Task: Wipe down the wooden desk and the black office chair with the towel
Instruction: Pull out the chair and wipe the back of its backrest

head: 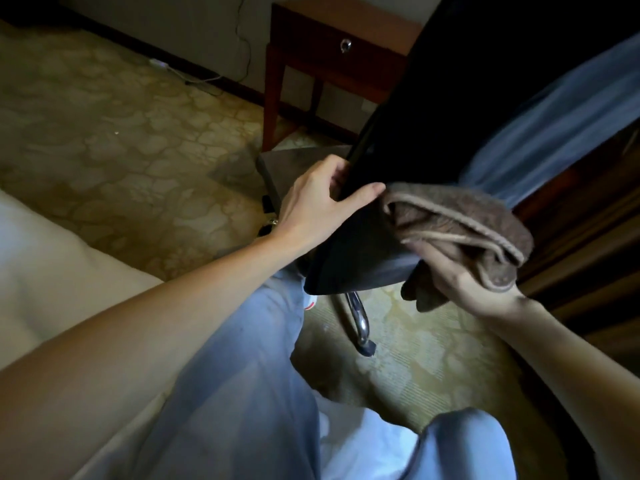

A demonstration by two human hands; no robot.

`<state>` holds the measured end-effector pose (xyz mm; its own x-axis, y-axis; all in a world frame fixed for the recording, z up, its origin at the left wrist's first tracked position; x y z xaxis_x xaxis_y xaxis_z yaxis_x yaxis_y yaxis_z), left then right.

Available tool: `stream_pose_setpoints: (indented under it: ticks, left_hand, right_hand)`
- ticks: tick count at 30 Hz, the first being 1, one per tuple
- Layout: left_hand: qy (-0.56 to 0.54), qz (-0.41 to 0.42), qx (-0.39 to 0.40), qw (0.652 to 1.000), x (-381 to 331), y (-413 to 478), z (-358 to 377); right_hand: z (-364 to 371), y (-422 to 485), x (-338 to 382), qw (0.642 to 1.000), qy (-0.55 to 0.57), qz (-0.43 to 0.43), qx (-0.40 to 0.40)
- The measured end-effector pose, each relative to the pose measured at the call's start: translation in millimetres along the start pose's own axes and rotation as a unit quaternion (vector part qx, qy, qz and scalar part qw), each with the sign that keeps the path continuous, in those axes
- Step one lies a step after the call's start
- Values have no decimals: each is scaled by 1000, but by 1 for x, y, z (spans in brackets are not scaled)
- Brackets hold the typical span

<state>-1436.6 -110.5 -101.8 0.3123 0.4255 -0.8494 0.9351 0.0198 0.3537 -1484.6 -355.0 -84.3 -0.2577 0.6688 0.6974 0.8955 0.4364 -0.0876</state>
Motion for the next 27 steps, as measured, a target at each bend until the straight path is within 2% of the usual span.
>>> stream_pose_setpoints:
  ticks: [1,4,6,7,8,10,12,17,20,24,27]
  left_hand:
    - [2,-8,-9,1000,-5,-1,-3]
    - [14,-42,-20,999,-17,1,-5]
    - [24,-47,-29,998,-25,2,-3]
    - [33,-46,-33,998,-30,3,-2]
    - [43,-45,-34,997,-32,3,-2]
    - [70,-44,-26,996,-34,6,-3]
    - [101,-42,-21,994,-33,8,-3]
    - [125,-56,-44,990,-23,13,-7]
    - [88,-74,-45,992,-15,17,-15]
    - [32,-121,-50,991,-11,24,-21]
    - [42,-127,-48,990,-2,33,-31]
  right_hand:
    - [-9,-2,11,999,34,17,-19]
    - [-36,2,32,990,-77,-90,-78]
    - [-53,9,53,933,-229,-188,-203]
    - [-59,10,59,874,-321,-251,-265]
    - [-64,14,64,841,-358,-291,-282]
    - [-79,20,72,809,-400,-328,-279]
    - [-89,26,71,784,-433,-323,-305]
    - [-64,59,61,822,-407,-262,-301]
    - [-41,75,54,839,-379,-261,-290]
    - [-4,82,24,856,-404,-262,-189]
    - [26,85,-13,876,-436,-202,-39]
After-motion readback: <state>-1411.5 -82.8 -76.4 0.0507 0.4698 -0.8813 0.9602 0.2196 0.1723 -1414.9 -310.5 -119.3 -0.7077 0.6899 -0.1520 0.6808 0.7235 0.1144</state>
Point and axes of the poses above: each hand's wrist, its own y-axis towards the middle knuckle, its own z-axis out of the palm, x = y × z, the point moved 2 cm from there along y, towards the middle knuckle, and after that the axes turned 3 degrees about x, right-handed, at the moved point
